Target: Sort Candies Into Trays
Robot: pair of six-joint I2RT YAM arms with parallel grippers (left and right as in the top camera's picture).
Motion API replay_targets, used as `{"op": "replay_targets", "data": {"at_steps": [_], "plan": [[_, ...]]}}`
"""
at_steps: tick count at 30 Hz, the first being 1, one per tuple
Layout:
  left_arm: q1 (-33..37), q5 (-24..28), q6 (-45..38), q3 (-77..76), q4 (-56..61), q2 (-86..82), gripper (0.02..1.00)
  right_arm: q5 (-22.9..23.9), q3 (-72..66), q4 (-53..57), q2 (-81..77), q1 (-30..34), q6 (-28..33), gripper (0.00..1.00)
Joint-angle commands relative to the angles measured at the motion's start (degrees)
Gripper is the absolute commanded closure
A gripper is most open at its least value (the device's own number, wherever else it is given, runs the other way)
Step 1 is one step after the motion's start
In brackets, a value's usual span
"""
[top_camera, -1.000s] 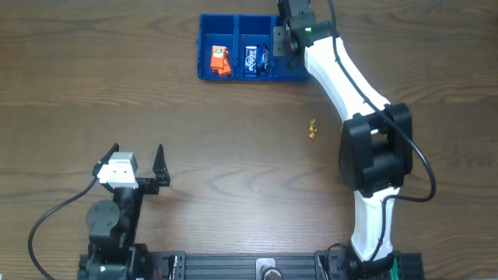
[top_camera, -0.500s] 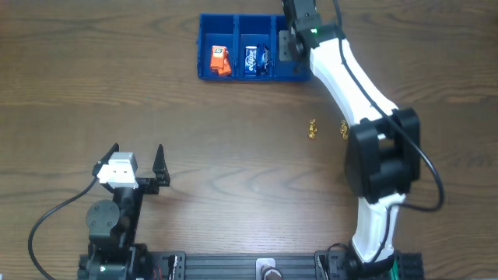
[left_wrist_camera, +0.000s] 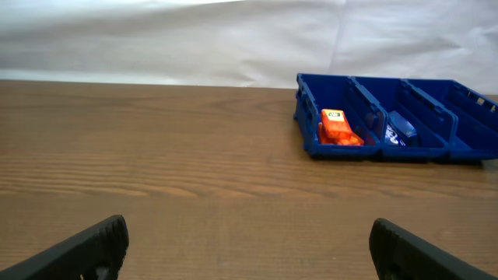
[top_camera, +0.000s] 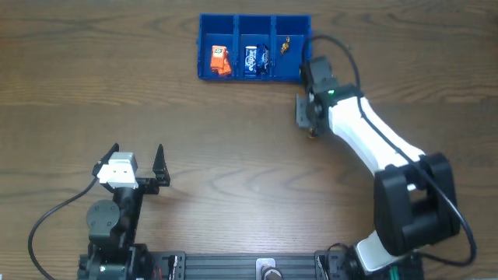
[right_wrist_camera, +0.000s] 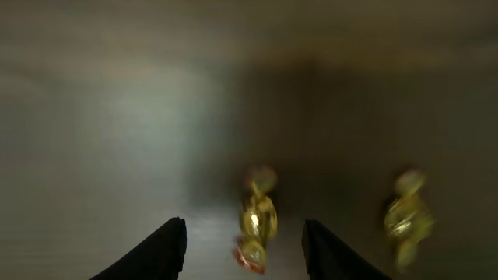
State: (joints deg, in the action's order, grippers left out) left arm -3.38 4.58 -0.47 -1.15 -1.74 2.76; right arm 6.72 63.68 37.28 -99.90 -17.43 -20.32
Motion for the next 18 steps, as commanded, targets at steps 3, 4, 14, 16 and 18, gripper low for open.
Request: {"op": "replay_targets", "data": {"at_steps": [3, 4, 14, 16, 18], "plan": [[0.35, 0.98, -0.83, 0.83, -2.34, -0.46, 0.020, -0.85, -1.01, -1.95, -5.31, 0.15, -2.23, 0.496], [0.35, 0.98, -0.83, 0.83, -2.34, -0.46, 0.020, -0.83, -1.01, -2.32, -5.79, 0.24, -2.23, 0.496], [0.35, 0.98, -0.83, 0.83, -2.34, -0.46, 0.020, -0.83, -1.01, -2.34, -6.56, 1.66, -2.43, 0.503], [0.35, 0.98, -0.83, 0.83, -2.34, -0.46, 0.023, -0.83, -1.01, -2.40, -6.56, 1.66, -2.45, 0.538], [0.35, 1.01, -0.83, 0.83, -2.34, -0.46, 0.020, -0.83, -1.01, -2.38, -6.64, 1.66, -2.45, 0.553]]}}
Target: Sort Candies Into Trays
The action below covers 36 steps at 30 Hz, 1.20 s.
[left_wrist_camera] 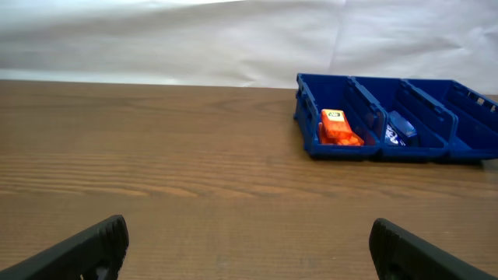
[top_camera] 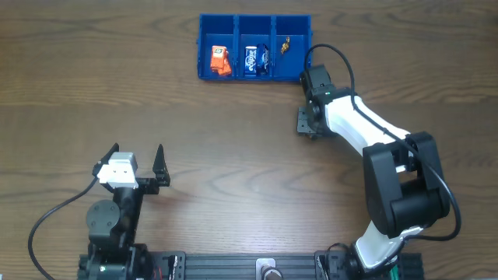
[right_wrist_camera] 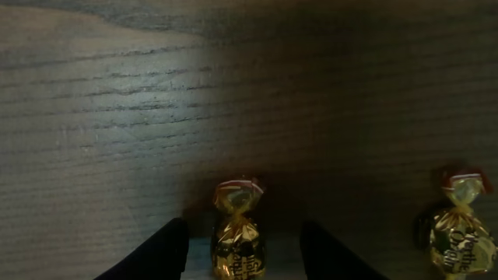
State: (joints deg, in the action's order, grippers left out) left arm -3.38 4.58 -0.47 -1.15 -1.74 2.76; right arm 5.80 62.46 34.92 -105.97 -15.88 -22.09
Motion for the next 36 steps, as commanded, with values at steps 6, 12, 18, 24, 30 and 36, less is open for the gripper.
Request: {"op": "replay_targets", "data": {"at_steps": [6, 12, 18, 24, 30, 36], "plan": [[0.35, 0.98, -0.83, 0.83, -2.34, -0.46, 0.020, 0.07, 0.15, -0.15, -0.57, 0.11, -0.68, 0.606], [0.35, 0.98, -0.83, 0.83, -2.34, -0.46, 0.020, 0.07, -0.17, -0.33, -0.57, 0.09, -0.68, 0.636], [0.35, 0.98, -0.83, 0.83, -2.34, -0.46, 0.020, 0.07, -1.05, -0.81, -0.57, 0.11, -0.68, 0.680], [0.35, 0.98, -0.83, 0.83, -2.34, -0.48, 0.020, 0.02, -1.05, -1.03, -0.57, 0.09, -0.74, 0.790], [0.35, 1.01, -0.83, 0.83, -2.34, -0.46, 0.020, -0.81, -1.05, -1.49, -0.57, -0.17, -1.92, 0.838], [0.35, 0.98, -0.83, 0.83, -2.34, -0.46, 0.020, -0.68, 0.26, -0.11, 9.14, -6.86, 0.24, 0.849]]}}
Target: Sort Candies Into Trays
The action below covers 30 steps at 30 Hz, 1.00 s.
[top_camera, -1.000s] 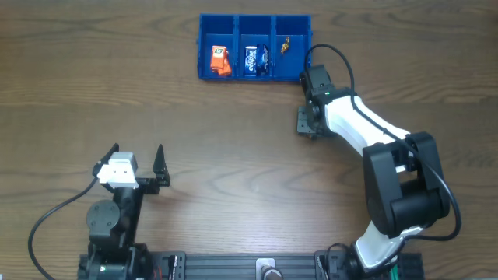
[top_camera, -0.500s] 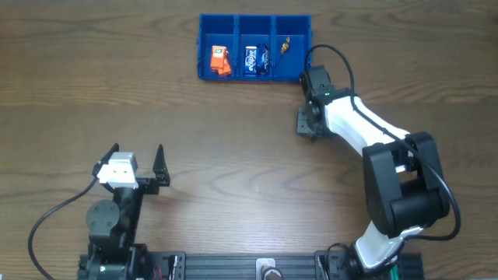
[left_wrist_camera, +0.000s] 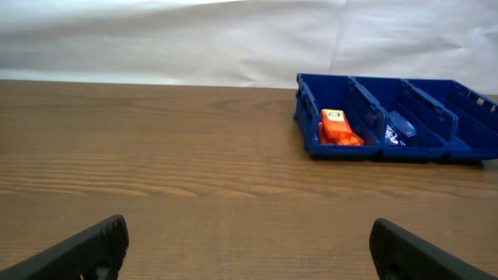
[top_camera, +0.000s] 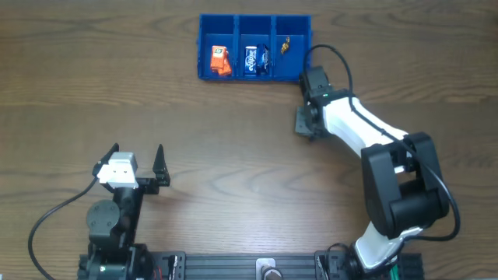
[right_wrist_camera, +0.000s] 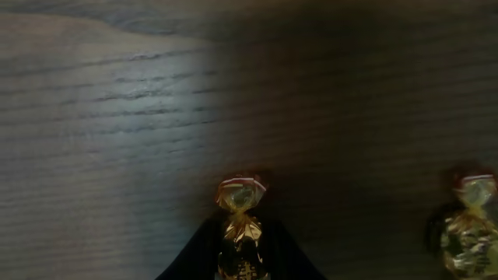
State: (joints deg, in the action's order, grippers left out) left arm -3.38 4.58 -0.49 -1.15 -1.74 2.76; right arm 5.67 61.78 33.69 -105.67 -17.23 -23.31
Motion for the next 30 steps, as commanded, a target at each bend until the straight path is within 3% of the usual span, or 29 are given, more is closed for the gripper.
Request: {"op": "replay_targets", "data": {"at_steps": [1, 5, 11, 20, 30], "plan": [[0.35, 0.98, -0.81, 0.83, -2.34, -0.46, 0.020, -0.17, 2.25, 1.38, 11.10, -6.56, 2.40, 0.849], [0.35, 0.98, -0.81, 0.83, -2.34, -0.46, 0.020, 1.27, 22.80, 8.50, 12.83, -5.70, 8.28, 0.842], [0.35, 0.98, -0.81, 0.83, -2.34, -0.46, 0.020, 4.81, 43.08, 10.40, -0.68, -1.49, 11.43, 0.838], [0.35, 0.98, -0.81, 0.83, -2.34, -0.46, 0.020, 2.38, 47.36, 8.57, -15.21, 0.76, 10.95, 0.842], [0.35, 0.98, -0.81, 0.83, -2.34, -0.46, 0.020, 2.16, 47.34, 7.37, -18.93, 0.87, 10.97, 0.833]]}}
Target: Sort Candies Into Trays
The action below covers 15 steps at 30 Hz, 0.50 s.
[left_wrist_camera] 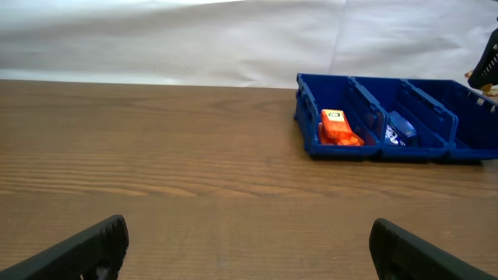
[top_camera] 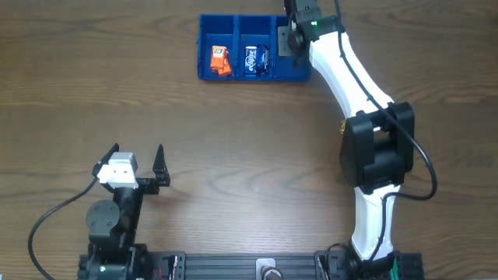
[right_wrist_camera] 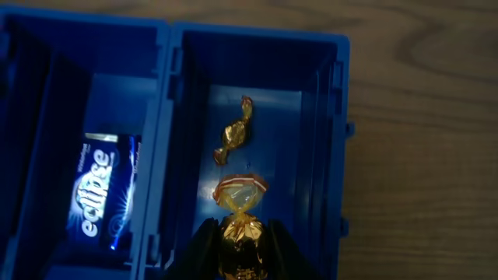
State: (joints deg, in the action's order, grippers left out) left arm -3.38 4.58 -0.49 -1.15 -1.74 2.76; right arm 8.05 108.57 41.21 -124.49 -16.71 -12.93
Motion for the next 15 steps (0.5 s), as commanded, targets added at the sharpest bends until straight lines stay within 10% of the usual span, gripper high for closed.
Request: {"op": "replay_targets", "data": {"at_steps": [1, 9, 15], "plan": [[0.35, 0.98, -0.81, 0.83, -2.34, -0.46, 0.023, -0.24, 0.55, -0.13, -0.11, 0.35, 0.59, 0.822], [0.35, 0.98, -0.81, 0.83, -2.34, -0.46, 0.020, -2.21, 0.50, -0.15, -0.17, 0.59, 1.07, 0.397], [0.35, 0.98, -0.81, 0.83, -2.34, -0.46, 0.020, 0.42, -2.95, -0.13, 5.01, 1.70, 1.27, 0.358]]}}
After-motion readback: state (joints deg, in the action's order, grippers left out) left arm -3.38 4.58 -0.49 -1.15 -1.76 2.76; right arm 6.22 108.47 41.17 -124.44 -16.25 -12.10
